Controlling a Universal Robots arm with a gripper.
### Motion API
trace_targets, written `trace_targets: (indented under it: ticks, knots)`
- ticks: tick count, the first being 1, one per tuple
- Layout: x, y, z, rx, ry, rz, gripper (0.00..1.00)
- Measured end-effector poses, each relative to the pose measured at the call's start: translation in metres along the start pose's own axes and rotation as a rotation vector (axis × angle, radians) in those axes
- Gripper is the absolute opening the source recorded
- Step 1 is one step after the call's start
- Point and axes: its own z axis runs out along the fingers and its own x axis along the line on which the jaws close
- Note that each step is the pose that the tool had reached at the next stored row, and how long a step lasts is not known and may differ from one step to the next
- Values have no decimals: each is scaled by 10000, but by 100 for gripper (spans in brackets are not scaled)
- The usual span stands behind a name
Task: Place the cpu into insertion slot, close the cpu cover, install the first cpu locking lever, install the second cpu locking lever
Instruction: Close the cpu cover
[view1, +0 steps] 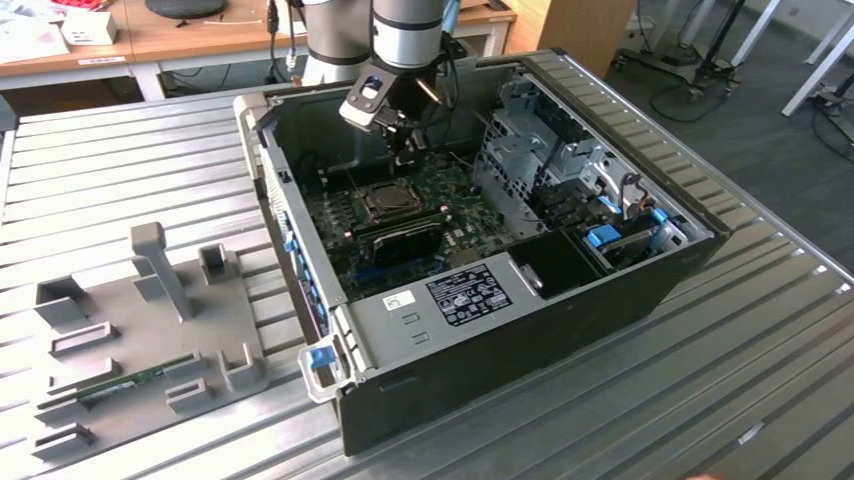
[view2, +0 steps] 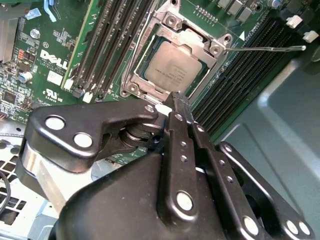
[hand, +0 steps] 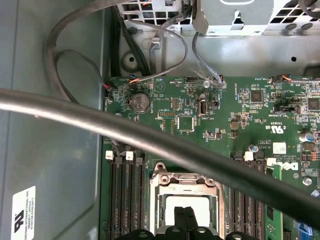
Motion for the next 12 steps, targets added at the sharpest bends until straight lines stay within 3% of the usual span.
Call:
trace_targets:
  ticks: [12]
  knots:
    - [0,-50,7,1,-2,-1,10]
